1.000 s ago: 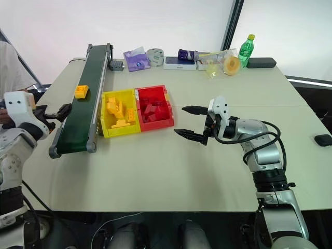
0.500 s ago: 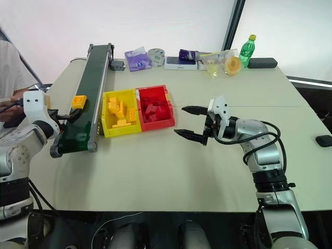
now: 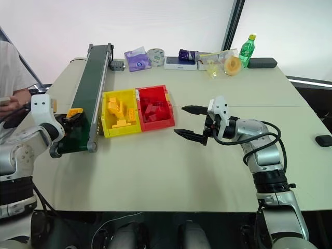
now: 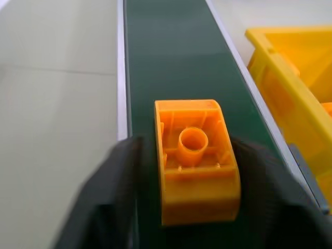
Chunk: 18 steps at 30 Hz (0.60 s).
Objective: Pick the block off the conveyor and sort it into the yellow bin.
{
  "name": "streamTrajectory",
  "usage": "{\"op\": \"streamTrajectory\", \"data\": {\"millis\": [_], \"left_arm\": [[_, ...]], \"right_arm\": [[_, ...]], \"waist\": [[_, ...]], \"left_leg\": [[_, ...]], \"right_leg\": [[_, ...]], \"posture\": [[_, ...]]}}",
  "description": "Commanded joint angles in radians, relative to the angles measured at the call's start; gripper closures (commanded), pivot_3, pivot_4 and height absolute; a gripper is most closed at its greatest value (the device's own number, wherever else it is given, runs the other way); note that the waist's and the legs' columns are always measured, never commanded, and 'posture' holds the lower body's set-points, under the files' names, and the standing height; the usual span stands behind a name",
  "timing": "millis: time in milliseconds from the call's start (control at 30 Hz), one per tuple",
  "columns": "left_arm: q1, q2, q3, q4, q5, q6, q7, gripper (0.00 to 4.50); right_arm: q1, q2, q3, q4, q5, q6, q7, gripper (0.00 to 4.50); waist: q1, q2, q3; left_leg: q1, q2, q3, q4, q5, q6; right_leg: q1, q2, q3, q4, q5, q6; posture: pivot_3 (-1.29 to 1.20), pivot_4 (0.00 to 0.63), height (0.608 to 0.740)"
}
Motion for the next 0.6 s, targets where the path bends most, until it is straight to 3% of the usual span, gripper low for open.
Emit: {"op": "streamTrajectory", "data": {"millis": [33, 200, 400, 600], "left_arm": [[-0.02, 0.024, 0.02, -0.039, -0.002, -0.019, -0.012, 3.14], [-0.03, 0.036, 0.023, -0.056, -0.003, -0.049, -0.034, 3.15], [-0.063, 0.044, -0.001, -0.142, -0.108, -0.112, -0.206, 3.15], [-0.1, 0.017, -0.094, -0.084, -0.052, -0.154, -0.192, 3.15]], "right_arm": [[-0.004, -0.009, -0.023, -0.032, 0.012, -0.013, 0.0, 0.0], [-0.005, -0.01, -0.025, -0.027, 0.012, -0.016, 0.003, 0.0], [-0.009, -0.011, -0.022, -0.023, 0.011, -0.015, 0.008, 0.0], [-0.015, -0.015, -0.024, -0.021, 0.006, -0.017, 0.005, 0.0]], "waist": [[-0.001, 0.0, 0.0], [-0.001, 0.0, 0.0], [0.001, 0.0, 0.0], [-0.001, 0.0, 0.0]], "left_leg": [[0.0, 0.0, 0.0, 0.0, 0.0, 0.0], [0.0, 0.0, 0.0, 0.0, 0.0, 0.0], [0.0, 0.0, 0.0, 0.0, 0.0, 0.0], [0.0, -0.001, 0.0, 0.0, 0.0, 0.0]], "right_leg": [[0.0, 0.0, 0.0, 0.0, 0.0, 0.0], [0.0, 0.0, 0.0, 0.0, 0.0, 0.0], [0.0, 0.0, 0.0, 0.0, 0.0, 0.0], [0.0, 0.001, 0.0, 0.0, 0.0, 0.0]], "posture": [[0.0, 0.15, 0.74], [0.0, 0.15, 0.74], [0.0, 0.15, 0.74], [0.0, 0.15, 0.74]]}}
